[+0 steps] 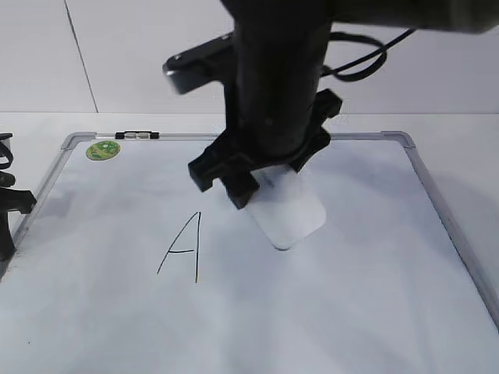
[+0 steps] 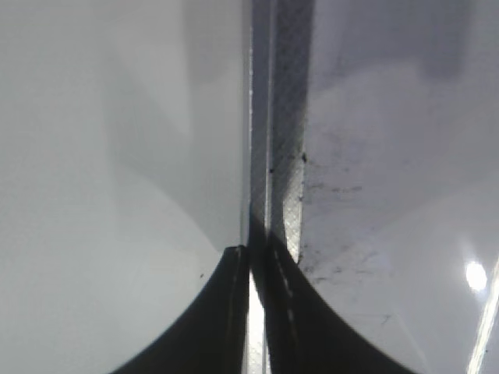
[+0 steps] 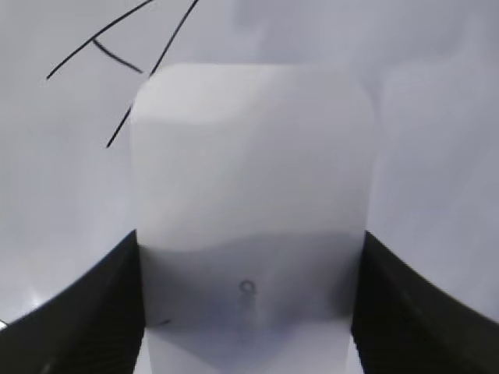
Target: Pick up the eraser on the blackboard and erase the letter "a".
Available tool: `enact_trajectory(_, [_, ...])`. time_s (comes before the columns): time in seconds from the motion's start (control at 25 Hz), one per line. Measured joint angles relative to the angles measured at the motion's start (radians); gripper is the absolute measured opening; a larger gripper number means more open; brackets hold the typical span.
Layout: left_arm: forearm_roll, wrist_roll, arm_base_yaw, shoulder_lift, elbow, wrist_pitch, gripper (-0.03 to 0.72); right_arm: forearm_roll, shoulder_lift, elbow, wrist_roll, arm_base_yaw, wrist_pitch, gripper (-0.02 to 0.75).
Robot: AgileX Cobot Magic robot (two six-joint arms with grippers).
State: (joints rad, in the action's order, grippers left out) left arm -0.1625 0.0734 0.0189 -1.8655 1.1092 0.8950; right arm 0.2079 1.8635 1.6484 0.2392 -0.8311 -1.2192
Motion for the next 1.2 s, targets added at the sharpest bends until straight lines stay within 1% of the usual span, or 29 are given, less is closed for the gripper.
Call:
enact_trajectory(0.28, [0.000,0.000,0.000,0.000,0.000,0.000,0.034,0.047,-0.146,0.000,0.045,0.090,-0.013,0.549])
enact_trajectory(0.52, [0.000,0.000,0.000,0.000,0.000,0.000,0.035,0.056,-0.240,0.000,0.047,0.214,-0.023,0.549])
enact_trajectory(0.64, [0.000,0.000,0.000,0.000,0.000,0.000,0.035,0.063,-0.274,0.000,0.048,0.261,-0.029,0.549])
enact_trajectory(0.76, [0.000,0.000,0.000,0.000,0.000,0.000,0.035,0.069,-0.299,-0.015,0.048,0.287,-0.030,0.549])
enact_trajectory(1.0, [0.000,0.000,0.000,0.000,0.000,0.000,0.035,0.103,-0.343,-0.081,0.077,0.302,-0.030,0.549])
enact_trajectory(1.2, [0.000,0.000,0.000,0.000,0.000,0.000,0.035,0.116,-0.385,-0.142,0.092,0.362,-0.030,0.549])
